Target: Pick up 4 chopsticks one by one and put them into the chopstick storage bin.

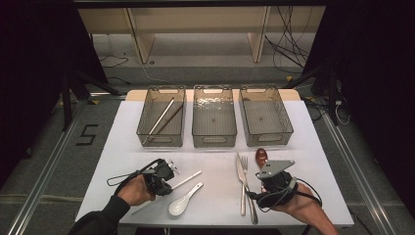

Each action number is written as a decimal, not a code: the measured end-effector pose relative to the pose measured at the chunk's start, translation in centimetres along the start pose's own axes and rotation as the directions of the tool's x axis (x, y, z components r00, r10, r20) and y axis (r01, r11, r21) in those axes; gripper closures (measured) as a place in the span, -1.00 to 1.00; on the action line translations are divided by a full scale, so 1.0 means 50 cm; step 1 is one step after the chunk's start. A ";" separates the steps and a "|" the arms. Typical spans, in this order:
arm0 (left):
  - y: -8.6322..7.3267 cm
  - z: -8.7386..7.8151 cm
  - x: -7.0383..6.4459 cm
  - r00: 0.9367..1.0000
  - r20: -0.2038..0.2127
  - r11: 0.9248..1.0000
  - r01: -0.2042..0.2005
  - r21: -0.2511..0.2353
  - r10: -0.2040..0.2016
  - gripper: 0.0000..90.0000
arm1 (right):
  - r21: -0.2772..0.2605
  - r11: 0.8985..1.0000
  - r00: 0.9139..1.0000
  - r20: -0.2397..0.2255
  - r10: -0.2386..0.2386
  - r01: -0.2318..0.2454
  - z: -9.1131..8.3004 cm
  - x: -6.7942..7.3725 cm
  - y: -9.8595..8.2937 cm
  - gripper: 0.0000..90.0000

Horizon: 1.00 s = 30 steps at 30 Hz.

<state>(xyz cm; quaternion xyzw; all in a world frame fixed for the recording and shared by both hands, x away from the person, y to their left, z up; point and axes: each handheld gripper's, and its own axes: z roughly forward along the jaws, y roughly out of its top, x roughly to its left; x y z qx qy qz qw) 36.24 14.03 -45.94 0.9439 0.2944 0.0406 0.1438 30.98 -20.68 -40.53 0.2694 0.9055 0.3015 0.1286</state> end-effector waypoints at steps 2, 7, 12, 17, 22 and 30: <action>0.000 -0.005 0.005 1.000 0.008 1.000 -0.001 -0.003 0.001 0.87 | -0.001 1.000 1.000 0.000 0.000 0.000 0.000 0.000 0.000 -0.22; -0.001 -0.014 0.011 1.000 0.005 0.999 0.017 -0.039 -0.017 0.87 | 0.001 1.000 1.000 -0.001 0.000 0.000 0.000 0.001 0.000 -0.22; -0.002 -0.038 0.027 0.999 -0.007 0.996 0.036 -0.081 -0.037 0.87 | -0.001 1.000 1.000 -0.001 0.004 -0.004 0.000 -0.001 -0.001 -0.22; -0.001 -0.064 0.037 0.998 -0.019 0.988 0.059 -0.141 -0.063 0.87 | 0.000 1.000 1.000 -0.001 0.006 -0.006 0.001 -0.001 -0.001 -0.22; -0.002 -0.085 0.056 0.996 -0.040 0.981 0.073 -0.180 -0.081 0.87 | 0.001 1.000 1.000 -0.001 0.004 -0.004 0.001 -0.001 -0.002 -0.22; 0.009 -0.129 0.068 0.994 -0.052 0.964 0.076 -0.256 -0.092 0.87 | 0.001 1.000 1.000 0.002 0.008 -0.008 0.001 -0.003 -0.002 -0.22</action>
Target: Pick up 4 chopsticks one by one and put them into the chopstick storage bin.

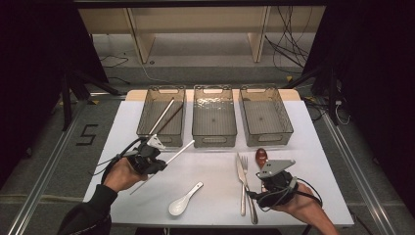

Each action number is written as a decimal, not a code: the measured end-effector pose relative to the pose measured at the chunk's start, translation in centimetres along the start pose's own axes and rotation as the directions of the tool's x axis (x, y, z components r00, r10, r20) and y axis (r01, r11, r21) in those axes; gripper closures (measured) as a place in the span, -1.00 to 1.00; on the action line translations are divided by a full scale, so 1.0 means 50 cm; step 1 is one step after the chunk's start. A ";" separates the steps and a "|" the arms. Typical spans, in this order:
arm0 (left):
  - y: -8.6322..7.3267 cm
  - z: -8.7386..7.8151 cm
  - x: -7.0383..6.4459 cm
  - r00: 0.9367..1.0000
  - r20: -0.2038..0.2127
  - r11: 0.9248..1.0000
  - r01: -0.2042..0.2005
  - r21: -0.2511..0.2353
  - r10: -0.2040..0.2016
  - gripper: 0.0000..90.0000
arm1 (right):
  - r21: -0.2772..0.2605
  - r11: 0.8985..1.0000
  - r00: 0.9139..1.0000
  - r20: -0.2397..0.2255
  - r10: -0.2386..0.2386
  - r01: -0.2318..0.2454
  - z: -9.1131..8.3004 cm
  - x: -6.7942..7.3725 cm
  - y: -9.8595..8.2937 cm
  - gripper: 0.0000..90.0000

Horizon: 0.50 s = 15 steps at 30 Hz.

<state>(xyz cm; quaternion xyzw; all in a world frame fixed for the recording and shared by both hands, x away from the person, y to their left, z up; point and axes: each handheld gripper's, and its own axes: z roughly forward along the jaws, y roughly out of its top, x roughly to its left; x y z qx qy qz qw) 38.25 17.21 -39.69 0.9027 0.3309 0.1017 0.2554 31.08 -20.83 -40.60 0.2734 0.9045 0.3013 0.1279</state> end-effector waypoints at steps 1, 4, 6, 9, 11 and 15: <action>0.002 -0.004 0.002 1.000 -0.005 1.000 0.001 -0.009 -0.001 0.87 | 0.000 1.000 1.000 0.000 0.000 0.000 0.000 0.000 0.000 -0.22; 0.008 -0.020 0.010 1.000 -0.008 1.000 0.003 -0.029 -0.003 0.87 | 0.000 1.000 1.000 -0.002 0.000 0.000 -0.001 0.000 0.000 -0.22; 0.014 -0.029 0.015 1.000 -0.008 0.999 0.008 -0.040 -0.009 0.87 | 0.000 1.000 1.000 -0.002 0.001 -0.001 0.000 0.000 0.000 -0.22; 0.026 -0.037 0.023 1.000 -0.021 0.998 0.013 -0.060 -0.015 0.87 | -0.002 1.000 1.000 -0.002 0.001 -0.001 0.000 0.000 0.000 -0.22; 0.035 -0.039 0.028 1.000 -0.024 0.998 0.014 -0.069 -0.015 0.87 | -0.003 1.000 1.000 -0.002 0.002 -0.002 0.000 0.000 0.000 -0.22; 0.061 -0.045 0.044 0.999 -0.028 0.996 0.016 -0.087 -0.018 0.87 | -0.004 1.000 1.000 -0.001 0.003 -0.003 0.000 -0.001 0.000 -0.22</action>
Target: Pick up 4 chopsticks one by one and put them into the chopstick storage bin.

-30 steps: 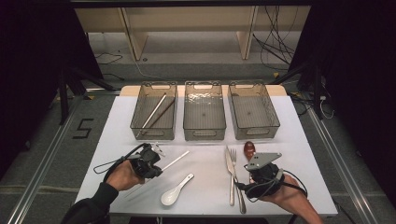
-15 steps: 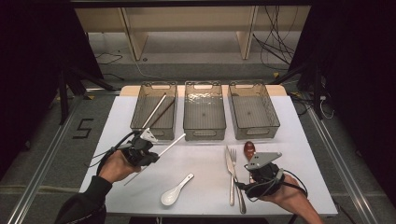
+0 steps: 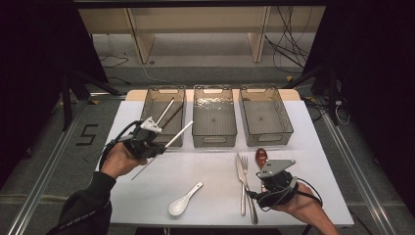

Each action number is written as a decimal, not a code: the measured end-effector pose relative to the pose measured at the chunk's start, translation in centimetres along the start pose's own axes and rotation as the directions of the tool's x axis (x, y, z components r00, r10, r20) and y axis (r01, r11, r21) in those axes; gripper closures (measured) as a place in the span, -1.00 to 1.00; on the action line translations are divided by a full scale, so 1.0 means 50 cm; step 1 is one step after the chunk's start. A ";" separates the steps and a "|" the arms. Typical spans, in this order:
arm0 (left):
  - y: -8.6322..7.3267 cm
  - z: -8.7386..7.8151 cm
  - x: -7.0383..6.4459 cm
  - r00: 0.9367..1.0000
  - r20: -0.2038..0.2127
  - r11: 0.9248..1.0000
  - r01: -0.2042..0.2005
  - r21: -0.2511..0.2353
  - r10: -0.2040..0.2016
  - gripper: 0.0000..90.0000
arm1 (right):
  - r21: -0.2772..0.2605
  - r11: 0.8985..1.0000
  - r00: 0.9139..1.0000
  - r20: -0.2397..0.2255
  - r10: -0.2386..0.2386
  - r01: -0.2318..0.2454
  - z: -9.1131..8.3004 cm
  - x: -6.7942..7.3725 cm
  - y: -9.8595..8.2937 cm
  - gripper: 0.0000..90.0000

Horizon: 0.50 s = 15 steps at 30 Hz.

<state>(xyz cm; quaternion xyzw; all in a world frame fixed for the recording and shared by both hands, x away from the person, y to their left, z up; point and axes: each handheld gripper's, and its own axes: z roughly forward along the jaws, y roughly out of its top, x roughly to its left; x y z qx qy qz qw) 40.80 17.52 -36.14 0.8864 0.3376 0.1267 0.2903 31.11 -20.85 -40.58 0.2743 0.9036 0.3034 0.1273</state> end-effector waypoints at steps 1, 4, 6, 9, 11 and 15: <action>0.008 -0.001 0.006 1.000 -0.005 1.000 0.004 -0.005 -0.004 0.87 | 0.001 1.000 1.000 -0.001 0.000 0.000 0.000 -0.001 0.000 -0.22; 0.030 -0.005 0.026 1.000 -0.017 1.000 0.016 -0.018 -0.016 0.87 | 0.001 1.000 1.000 0.000 0.000 0.000 0.000 -0.001 -0.001 -0.22; 0.043 -0.005 0.039 0.999 -0.026 0.999 0.036 -0.033 -0.037 0.87 | -0.001 1.000 1.000 -0.003 0.000 0.000 0.000 -0.001 -0.001 -0.22; 0.061 -0.002 0.063 0.998 -0.044 0.998 0.050 -0.045 -0.052 0.87 | 0.002 1.000 1.000 -0.004 -0.001 0.001 0.000 -0.001 -0.001 -0.22; 0.070 0.001 0.079 0.996 -0.057 0.997 0.065 -0.048 -0.068 0.87 | 0.001 1.000 1.000 -0.005 0.000 0.000 0.001 0.000 -0.001 -0.22; 0.084 0.014 0.112 0.992 -0.078 0.994 0.092 -0.054 -0.096 0.87 | 0.001 1.000 1.000 -0.007 0.001 -0.001 0.001 -0.001 -0.001 -0.22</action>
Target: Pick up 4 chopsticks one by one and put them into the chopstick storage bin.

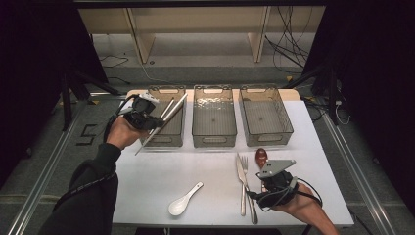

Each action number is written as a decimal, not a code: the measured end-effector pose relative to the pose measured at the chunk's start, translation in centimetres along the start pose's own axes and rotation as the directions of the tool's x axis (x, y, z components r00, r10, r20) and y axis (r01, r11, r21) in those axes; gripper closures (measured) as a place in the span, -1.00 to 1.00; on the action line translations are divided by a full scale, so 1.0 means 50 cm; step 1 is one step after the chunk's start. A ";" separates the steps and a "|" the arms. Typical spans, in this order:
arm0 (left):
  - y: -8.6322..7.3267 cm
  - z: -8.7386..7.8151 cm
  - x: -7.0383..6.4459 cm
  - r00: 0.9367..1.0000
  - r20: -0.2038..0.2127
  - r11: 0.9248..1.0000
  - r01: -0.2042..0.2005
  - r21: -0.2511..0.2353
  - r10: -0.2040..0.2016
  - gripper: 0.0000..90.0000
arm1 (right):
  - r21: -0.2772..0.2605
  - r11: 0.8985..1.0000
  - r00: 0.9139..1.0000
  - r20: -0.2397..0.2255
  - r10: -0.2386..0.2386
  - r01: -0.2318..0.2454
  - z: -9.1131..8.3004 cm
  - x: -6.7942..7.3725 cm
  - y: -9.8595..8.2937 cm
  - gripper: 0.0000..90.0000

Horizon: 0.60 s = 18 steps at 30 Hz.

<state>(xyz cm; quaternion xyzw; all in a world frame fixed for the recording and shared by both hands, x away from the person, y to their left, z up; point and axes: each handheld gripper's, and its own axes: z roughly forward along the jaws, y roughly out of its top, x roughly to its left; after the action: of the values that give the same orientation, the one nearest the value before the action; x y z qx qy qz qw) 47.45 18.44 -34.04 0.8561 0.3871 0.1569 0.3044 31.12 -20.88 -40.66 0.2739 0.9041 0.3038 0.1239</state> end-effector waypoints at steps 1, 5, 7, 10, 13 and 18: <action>0.004 0.004 0.007 1.000 -0.008 1.000 0.005 0.004 -0.005 0.87 | -0.001 1.000 1.000 0.001 0.003 -0.003 0.001 0.000 0.000 -0.22; 0.022 0.020 0.032 0.999 -0.030 1.000 0.016 0.010 -0.016 0.87 | 0.002 1.000 1.000 -0.004 0.002 -0.002 0.002 0.000 0.000 -0.22; 0.032 0.028 0.043 0.999 -0.040 1.000 0.026 0.013 -0.025 0.87 | 0.003 1.000 1.000 -0.003 0.005 -0.005 0.004 0.000 0.000 -0.22; 0.047 0.037 0.056 0.998 -0.049 0.999 0.038 -0.001 -0.038 0.87 | 0.003 1.000 1.000 -0.008 0.006 -0.006 0.004 0.000 0.000 -0.22; 0.059 0.044 0.066 0.997 -0.063 0.999 0.034 -0.005 -0.034 0.87 | -0.004 1.000 1.000 -0.007 0.009 -0.009 0.002 -0.002 -0.001 -0.22; 0.076 0.057 0.088 0.996 -0.079 0.999 0.050 -0.008 -0.050 0.87 | 0.000 1.000 1.000 -0.006 0.009 -0.009 0.003 -0.002 -0.002 -0.22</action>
<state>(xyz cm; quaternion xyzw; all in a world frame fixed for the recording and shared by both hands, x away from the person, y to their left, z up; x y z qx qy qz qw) 53.92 18.70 -33.66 0.8384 0.4197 0.1841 0.2951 31.23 -20.93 -40.80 0.2770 0.9032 0.3051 0.1200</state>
